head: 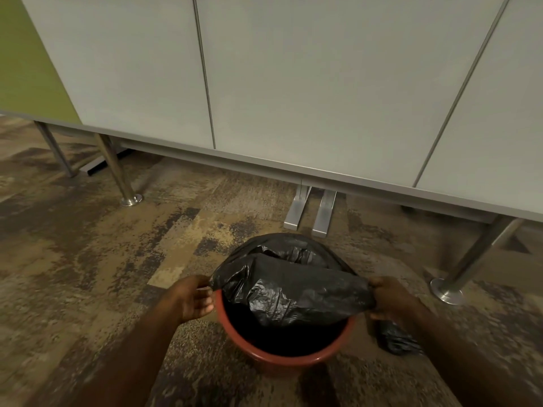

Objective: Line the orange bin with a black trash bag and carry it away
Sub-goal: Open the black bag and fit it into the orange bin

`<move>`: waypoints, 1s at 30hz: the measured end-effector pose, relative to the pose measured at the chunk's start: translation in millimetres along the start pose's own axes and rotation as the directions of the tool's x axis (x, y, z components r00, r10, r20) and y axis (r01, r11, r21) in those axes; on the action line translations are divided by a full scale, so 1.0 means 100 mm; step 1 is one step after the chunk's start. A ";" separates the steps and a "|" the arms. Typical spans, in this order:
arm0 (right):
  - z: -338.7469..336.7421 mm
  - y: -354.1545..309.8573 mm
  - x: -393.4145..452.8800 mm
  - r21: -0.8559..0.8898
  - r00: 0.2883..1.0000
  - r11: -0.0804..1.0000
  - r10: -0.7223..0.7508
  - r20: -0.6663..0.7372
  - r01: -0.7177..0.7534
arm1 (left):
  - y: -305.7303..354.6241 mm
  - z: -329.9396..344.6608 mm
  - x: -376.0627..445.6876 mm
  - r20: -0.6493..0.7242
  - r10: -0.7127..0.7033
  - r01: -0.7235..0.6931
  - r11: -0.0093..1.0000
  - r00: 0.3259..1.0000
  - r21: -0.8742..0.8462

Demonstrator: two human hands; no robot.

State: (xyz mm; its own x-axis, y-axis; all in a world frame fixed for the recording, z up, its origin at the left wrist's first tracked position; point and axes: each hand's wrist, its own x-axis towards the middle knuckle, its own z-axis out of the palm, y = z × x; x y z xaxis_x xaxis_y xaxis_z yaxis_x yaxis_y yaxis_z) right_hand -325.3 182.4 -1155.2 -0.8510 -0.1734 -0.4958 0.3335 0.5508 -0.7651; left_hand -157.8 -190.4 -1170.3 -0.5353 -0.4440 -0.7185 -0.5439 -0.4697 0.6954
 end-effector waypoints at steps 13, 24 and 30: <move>0.08 -0.23 -0.23 -0.456 0.673 0.731 -0.667 -0.320 0.508 | 0.24 0.63 -0.47 0.733 0.499 -0.706 -0.294 0.462 0.645; 0.09 -0.23 -0.48 -0.565 0.542 0.127 -0.512 0.667 0.815 | -0.17 0.43 -0.79 0.988 0.144 -0.846 -0.518 0.059 0.126; 0.04 0.28 -0.58 -0.584 0.325 -0.115 -0.737 0.593 0.804 | -0.58 0.14 -0.65 0.982 0.044 -0.565 -0.822 -0.183 -0.068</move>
State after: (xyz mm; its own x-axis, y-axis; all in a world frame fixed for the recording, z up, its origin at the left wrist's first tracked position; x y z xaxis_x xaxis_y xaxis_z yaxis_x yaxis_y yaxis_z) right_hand -264.8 205.0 -1149.5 -0.2818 -0.9462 0.1589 -0.9592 0.2739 -0.0701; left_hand -99.9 -123.7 -1163.6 -0.5607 0.8100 0.1718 0.7938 0.5848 -0.1669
